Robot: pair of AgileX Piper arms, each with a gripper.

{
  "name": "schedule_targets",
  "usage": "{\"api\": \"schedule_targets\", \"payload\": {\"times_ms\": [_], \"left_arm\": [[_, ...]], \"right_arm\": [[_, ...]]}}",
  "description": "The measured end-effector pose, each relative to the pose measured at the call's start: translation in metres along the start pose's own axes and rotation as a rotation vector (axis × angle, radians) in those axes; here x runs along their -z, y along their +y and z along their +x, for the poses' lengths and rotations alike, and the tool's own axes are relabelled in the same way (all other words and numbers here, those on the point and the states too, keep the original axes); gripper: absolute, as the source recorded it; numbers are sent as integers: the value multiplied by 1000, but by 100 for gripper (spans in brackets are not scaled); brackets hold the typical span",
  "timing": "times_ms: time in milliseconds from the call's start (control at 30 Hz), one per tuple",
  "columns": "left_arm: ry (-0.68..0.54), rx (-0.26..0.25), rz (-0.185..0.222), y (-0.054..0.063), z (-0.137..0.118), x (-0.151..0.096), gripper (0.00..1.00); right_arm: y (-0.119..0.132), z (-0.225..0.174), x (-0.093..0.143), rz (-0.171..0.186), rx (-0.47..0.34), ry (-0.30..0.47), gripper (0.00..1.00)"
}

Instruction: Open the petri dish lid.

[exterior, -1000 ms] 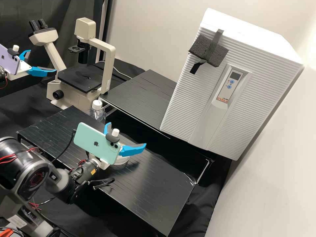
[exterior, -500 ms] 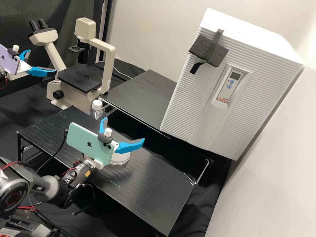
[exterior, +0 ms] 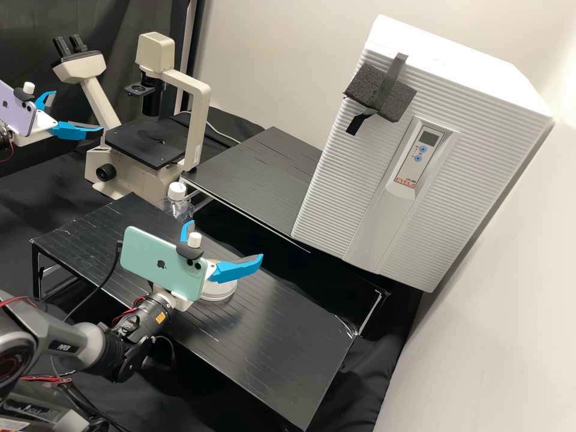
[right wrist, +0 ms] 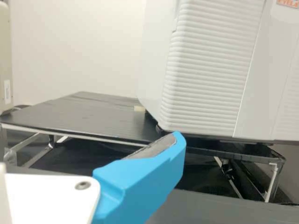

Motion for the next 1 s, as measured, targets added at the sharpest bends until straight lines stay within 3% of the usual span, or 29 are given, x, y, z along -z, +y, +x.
{"api": "schedule_targets", "payload": {"times_ms": [333,767,1000], "left_arm": [[0,0,0,0,0,0,100],[0,0,0,0,0,0,100],[0,0,0,0,0,0,100]], "right_arm": [[-7,-3,2,0,96,2,100],[-4,-4,-5,17,102,-35,100],[-4,-8,-8,11,161,-41,100]]}}
